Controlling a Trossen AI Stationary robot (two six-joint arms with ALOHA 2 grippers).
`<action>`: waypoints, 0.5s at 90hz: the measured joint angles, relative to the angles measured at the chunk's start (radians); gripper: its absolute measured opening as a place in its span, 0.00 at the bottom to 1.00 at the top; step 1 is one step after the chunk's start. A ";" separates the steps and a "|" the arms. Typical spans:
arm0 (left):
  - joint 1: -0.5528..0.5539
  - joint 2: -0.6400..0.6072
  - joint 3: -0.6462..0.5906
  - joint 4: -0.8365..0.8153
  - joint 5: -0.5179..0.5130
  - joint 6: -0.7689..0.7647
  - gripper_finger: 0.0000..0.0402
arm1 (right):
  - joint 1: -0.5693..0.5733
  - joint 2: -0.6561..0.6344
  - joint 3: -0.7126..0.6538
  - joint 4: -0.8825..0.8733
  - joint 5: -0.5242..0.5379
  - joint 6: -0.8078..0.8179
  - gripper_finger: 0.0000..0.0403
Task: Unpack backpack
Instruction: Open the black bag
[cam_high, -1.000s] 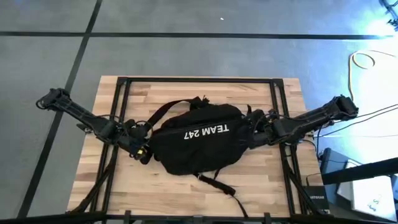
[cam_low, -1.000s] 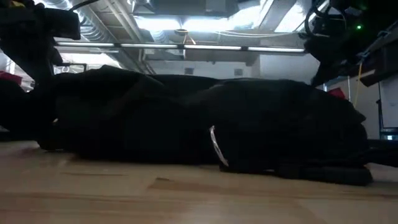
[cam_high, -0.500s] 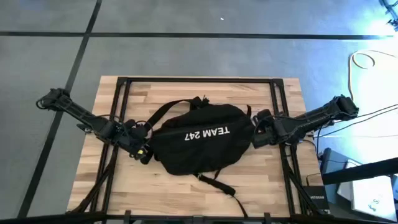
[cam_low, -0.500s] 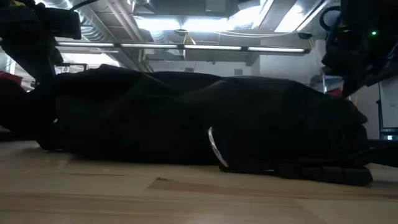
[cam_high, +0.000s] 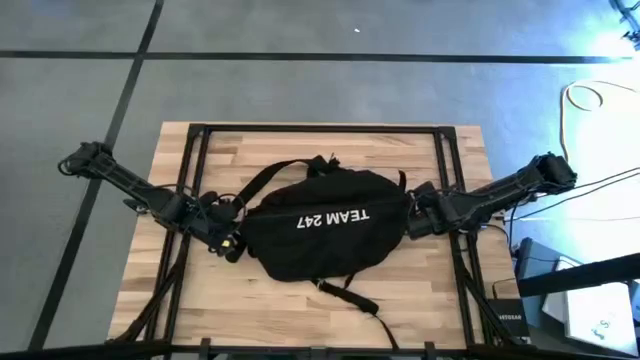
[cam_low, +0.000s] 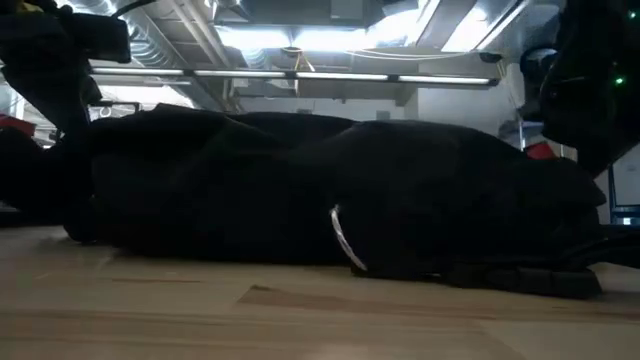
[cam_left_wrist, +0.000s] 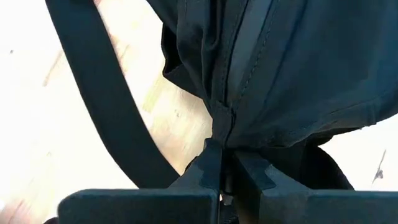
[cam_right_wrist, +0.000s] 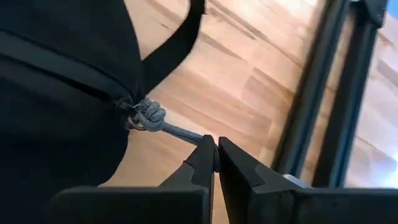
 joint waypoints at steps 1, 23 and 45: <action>0.000 0.000 0.000 0.000 0.000 0.000 0.00 | 0.000 0.000 -0.001 0.004 0.000 -0.002 0.00; 0.000 0.000 0.000 0.003 0.000 0.000 0.00 | 0.000 0.000 -0.048 0.072 0.000 -0.043 0.00; 0.000 0.000 0.000 0.028 -0.011 0.010 0.03 | -0.001 0.000 -0.056 0.108 0.023 -0.118 0.00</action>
